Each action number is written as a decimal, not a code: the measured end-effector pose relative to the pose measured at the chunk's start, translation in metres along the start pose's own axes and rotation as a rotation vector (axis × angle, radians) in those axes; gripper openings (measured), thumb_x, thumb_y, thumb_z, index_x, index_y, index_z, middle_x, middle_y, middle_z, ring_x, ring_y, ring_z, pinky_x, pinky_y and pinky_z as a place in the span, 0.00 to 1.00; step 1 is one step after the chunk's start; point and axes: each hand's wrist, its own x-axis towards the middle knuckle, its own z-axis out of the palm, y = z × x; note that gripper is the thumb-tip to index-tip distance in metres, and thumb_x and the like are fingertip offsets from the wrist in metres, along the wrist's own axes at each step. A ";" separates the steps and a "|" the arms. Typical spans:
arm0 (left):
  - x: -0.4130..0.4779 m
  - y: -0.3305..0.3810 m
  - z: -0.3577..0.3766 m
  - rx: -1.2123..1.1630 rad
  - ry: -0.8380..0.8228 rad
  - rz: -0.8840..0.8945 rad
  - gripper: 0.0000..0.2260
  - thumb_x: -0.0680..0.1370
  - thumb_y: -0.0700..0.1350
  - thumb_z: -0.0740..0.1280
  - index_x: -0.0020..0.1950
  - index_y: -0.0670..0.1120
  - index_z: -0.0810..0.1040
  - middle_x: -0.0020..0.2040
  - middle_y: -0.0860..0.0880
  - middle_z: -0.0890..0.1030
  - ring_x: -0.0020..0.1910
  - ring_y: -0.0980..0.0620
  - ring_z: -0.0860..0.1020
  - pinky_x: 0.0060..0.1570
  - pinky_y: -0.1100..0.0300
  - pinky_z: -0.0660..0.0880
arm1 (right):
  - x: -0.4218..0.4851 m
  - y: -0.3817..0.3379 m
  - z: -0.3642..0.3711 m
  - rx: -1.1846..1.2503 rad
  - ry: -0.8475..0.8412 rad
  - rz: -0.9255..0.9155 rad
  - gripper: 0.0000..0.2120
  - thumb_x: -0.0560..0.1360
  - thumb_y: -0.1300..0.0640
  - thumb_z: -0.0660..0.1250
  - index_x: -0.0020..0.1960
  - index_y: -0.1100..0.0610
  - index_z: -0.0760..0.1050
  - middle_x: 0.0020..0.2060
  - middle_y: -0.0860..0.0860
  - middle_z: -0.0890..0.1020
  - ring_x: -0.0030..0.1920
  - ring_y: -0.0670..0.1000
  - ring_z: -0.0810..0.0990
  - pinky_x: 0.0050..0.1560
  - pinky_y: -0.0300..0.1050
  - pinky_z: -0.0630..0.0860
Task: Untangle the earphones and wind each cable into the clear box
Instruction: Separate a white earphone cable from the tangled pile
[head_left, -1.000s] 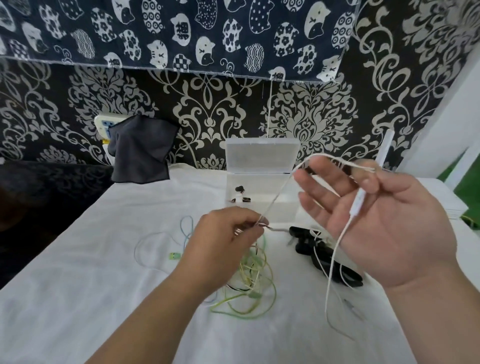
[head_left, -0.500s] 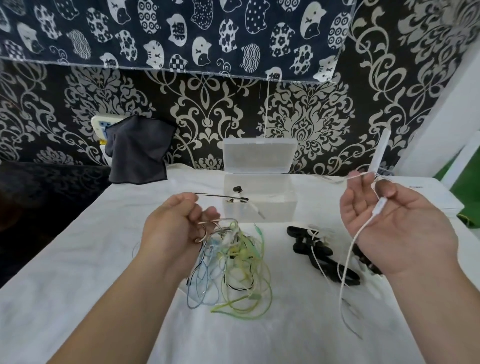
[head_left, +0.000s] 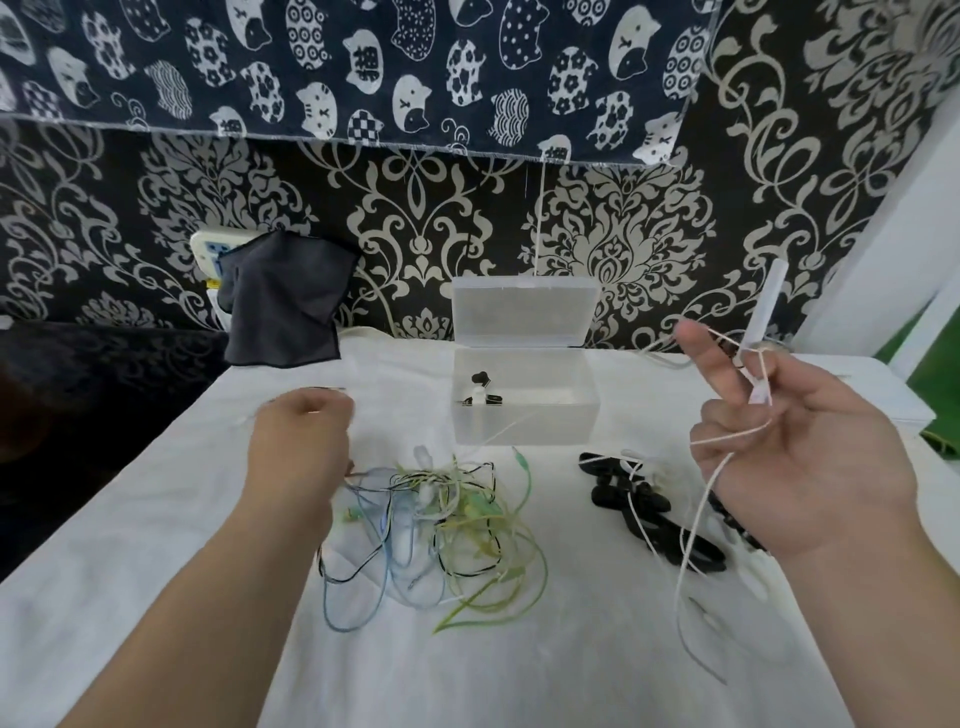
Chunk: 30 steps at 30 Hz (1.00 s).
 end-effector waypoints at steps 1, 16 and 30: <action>-0.003 -0.002 0.003 0.161 -0.044 0.042 0.02 0.78 0.41 0.67 0.50 0.45 0.77 0.42 0.49 0.75 0.33 0.50 0.72 0.37 0.59 0.71 | -0.001 0.002 0.002 -0.026 -0.034 0.010 0.05 0.72 0.56 0.59 0.37 0.52 0.65 0.56 0.54 0.85 0.19 0.43 0.67 0.24 0.33 0.62; -0.027 -0.021 0.020 0.714 -0.555 0.561 0.05 0.76 0.47 0.71 0.42 0.56 0.84 0.45 0.60 0.82 0.44 0.61 0.79 0.47 0.64 0.75 | -0.009 -0.011 0.006 -0.041 -0.197 -0.063 0.08 0.73 0.54 0.57 0.36 0.52 0.66 0.51 0.48 0.85 0.15 0.41 0.60 0.20 0.34 0.58; -0.039 -0.016 0.026 0.704 -0.552 0.596 0.05 0.75 0.47 0.73 0.41 0.56 0.80 0.39 0.59 0.79 0.37 0.62 0.76 0.35 0.70 0.68 | 0.002 -0.026 -0.015 0.044 -0.277 -0.126 0.07 0.74 0.54 0.60 0.37 0.52 0.68 0.56 0.45 0.82 0.19 0.41 0.64 0.25 0.34 0.63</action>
